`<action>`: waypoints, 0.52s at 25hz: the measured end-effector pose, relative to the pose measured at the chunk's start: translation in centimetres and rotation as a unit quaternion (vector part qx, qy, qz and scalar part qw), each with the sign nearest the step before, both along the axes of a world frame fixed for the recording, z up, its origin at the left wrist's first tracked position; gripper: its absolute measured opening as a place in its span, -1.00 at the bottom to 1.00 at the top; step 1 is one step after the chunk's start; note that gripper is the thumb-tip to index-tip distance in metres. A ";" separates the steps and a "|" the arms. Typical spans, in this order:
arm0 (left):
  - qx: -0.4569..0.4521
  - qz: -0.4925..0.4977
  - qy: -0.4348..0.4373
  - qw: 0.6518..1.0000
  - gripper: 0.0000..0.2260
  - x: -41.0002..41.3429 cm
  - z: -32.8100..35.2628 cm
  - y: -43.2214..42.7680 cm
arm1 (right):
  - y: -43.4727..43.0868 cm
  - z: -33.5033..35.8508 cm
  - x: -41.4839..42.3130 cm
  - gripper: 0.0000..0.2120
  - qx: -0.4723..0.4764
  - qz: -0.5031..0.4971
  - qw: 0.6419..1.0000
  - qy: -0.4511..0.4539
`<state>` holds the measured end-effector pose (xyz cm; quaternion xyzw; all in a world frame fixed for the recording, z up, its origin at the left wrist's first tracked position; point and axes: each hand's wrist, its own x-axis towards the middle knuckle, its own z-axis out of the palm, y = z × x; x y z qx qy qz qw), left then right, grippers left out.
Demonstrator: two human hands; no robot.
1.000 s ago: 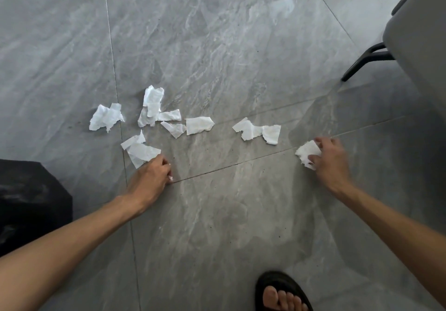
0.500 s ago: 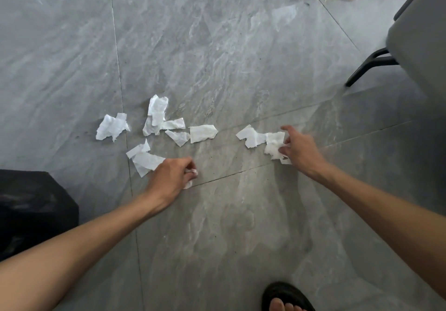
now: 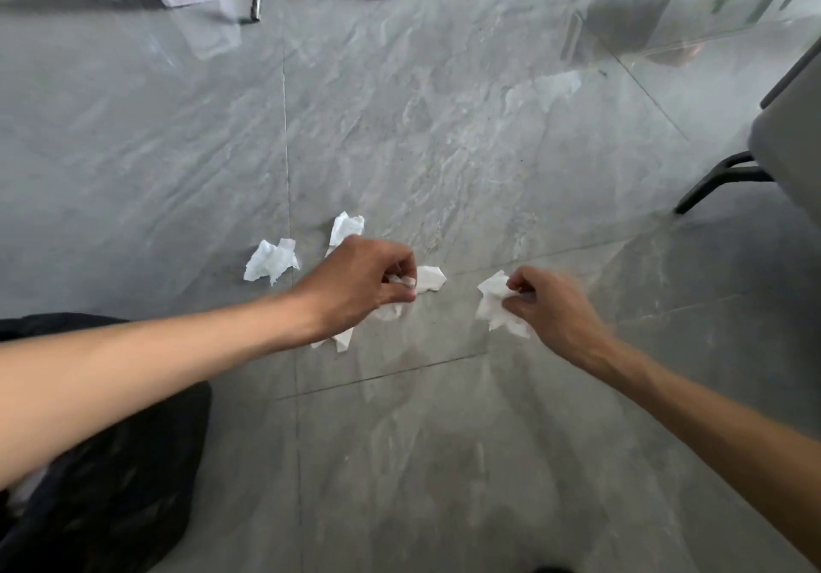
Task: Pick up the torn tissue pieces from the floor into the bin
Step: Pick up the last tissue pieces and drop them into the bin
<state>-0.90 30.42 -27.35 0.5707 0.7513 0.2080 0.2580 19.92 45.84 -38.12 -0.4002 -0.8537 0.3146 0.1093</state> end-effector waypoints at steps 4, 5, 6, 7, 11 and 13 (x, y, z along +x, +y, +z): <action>0.049 0.076 0.041 0.995 -0.89 -4.1 5.0 -4.5 | -4.6 6.4 -6.6 -0.91 -0.072 0.070 0.994 0.050; 0.067 0.106 0.038 0.991 -0.89 -5.1 5.8 -6.0 | -5.6 7.7 -8.3 -0.92 -0.095 0.084 0.990 0.052; 0.084 0.141 0.036 0.986 -0.90 -6.4 6.7 -8.1 | -6.9 9.1 -10.4 -0.94 -0.119 0.102 0.986 0.051; 0.098 0.174 0.037 0.979 -0.91 -7.7 7.4 -10.5 | -8.3 10.4 -12.6 -0.94 -0.143 0.121 0.981 0.048; 0.088 0.288 0.051 0.952 -0.92 -12.4 7.6 -21.3 | -15.1 14.8 -21.6 -0.89 -0.207 0.209 0.955 0.042; 0.043 0.327 0.070 0.941 -0.91 -14.0 5.9 -26.2 | -18.8 16.1 -25.2 -0.93 -0.231 0.251 0.939 0.028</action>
